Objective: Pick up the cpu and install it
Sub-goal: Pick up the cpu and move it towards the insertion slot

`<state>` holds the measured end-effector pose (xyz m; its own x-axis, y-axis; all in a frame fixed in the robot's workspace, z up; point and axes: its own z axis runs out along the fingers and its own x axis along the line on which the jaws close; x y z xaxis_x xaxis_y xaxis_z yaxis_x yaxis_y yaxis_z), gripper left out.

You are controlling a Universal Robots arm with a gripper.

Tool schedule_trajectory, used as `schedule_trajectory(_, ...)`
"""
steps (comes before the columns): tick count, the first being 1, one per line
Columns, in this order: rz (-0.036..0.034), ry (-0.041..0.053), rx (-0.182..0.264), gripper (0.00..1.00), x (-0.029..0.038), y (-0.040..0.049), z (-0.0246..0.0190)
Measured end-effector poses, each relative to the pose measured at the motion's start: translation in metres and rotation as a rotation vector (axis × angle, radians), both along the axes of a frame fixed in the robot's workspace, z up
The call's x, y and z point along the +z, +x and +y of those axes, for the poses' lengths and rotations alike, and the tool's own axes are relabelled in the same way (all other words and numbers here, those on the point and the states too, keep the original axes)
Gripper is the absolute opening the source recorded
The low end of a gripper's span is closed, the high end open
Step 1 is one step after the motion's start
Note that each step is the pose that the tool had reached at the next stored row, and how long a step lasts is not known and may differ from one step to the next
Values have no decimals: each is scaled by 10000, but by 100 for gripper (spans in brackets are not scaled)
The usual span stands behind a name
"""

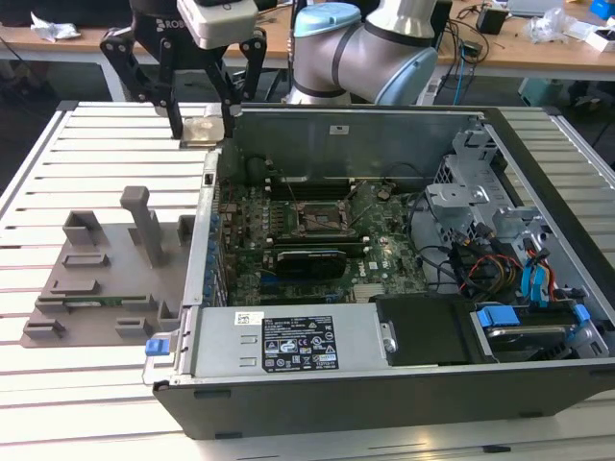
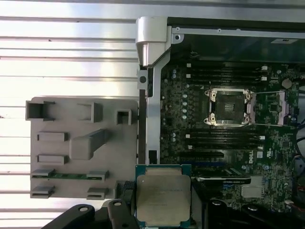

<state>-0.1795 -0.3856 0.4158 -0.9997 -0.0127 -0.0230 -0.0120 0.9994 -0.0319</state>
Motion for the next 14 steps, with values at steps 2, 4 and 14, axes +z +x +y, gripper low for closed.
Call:
schedule_trajectory(2, 2, -1, 0, 55, -15, 21, 27)
schedule_trajectory(4, 5, -1, 1, 55, -36, 37, 54)
schedule_trajectory(14, 8, -1, 4, 55, -157, 79, 176)
